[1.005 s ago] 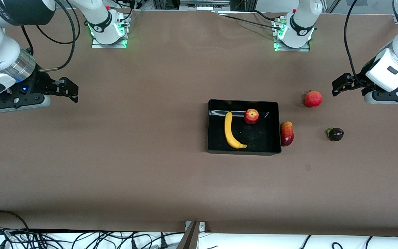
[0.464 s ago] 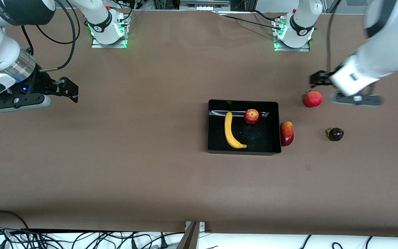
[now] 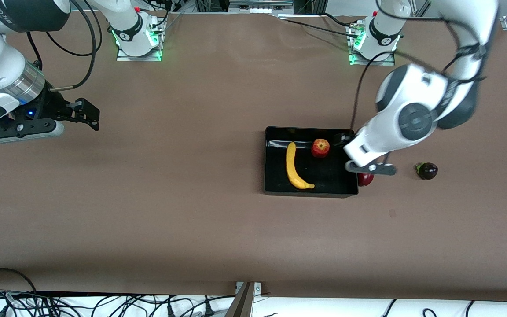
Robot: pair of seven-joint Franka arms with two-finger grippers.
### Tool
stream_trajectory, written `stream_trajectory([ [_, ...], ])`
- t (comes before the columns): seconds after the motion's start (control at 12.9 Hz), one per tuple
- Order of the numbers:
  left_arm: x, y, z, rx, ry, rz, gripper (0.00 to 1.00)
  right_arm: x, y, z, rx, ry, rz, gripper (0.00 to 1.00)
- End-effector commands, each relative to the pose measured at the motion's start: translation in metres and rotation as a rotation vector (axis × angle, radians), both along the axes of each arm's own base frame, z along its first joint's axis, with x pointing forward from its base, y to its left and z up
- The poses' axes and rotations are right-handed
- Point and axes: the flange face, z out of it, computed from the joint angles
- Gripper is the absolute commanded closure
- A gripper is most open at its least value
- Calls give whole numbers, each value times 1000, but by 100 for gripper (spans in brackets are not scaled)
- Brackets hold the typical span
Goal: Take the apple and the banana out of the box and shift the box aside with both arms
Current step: 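Reach the left gripper into the black tray toward the red apple, then grasp the red apple inside the tray with the left gripper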
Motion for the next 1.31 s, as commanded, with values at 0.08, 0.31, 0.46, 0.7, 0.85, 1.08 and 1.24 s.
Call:
stream_trajectory([
  [0.08,-42,-20,-64,4,-102,25,0,1,1,5,13,-6,-1,0],
  [0.31,-53,-34,-97,39,-108,9,0,1,1,4,13,-4,-1,0],
  [0.46,-55,-35,-114,44,-134,-17,0,2,1,4,13,-7,-1,0],
  [0.7,-73,-37,-137,36,-135,-7,0,2,1,4,13,-7,-1,0],
  [0.85,-87,-41,-157,2,-169,-9,0,2,1,4,13,-9,-1,0],
  [1.08,-87,-39,-157,-1,-174,0,32,2,2,4,15,-9,-1,0],
  [1.24,-84,-36,-153,1,-176,9,66,2,2,3,14,-6,-1,0],
])
